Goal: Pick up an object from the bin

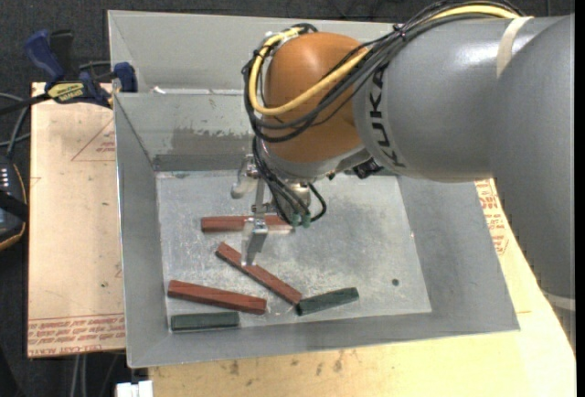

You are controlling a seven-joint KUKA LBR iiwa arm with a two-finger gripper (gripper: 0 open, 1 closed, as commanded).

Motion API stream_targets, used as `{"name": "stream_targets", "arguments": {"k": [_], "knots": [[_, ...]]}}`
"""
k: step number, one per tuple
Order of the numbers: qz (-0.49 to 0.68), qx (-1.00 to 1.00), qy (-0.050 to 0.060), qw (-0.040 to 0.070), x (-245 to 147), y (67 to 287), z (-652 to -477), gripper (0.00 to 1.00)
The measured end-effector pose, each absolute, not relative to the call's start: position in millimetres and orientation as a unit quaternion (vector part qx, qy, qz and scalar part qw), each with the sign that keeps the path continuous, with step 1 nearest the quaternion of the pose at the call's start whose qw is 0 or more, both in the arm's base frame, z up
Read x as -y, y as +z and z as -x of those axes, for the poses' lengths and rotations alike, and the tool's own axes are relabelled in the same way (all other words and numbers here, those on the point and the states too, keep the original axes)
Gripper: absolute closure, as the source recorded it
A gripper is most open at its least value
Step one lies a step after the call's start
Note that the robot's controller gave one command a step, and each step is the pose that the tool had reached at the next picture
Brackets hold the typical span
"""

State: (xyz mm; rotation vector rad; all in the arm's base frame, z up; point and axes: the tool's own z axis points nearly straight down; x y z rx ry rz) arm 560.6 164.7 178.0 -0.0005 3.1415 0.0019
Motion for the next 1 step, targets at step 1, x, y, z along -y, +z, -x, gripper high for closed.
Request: {"name": "stream_targets", "arguments": {"k": [1], "knots": [[0.000,-1.000,0.001,0.000,-164.5,178.0,-560.7,0.00]]}}
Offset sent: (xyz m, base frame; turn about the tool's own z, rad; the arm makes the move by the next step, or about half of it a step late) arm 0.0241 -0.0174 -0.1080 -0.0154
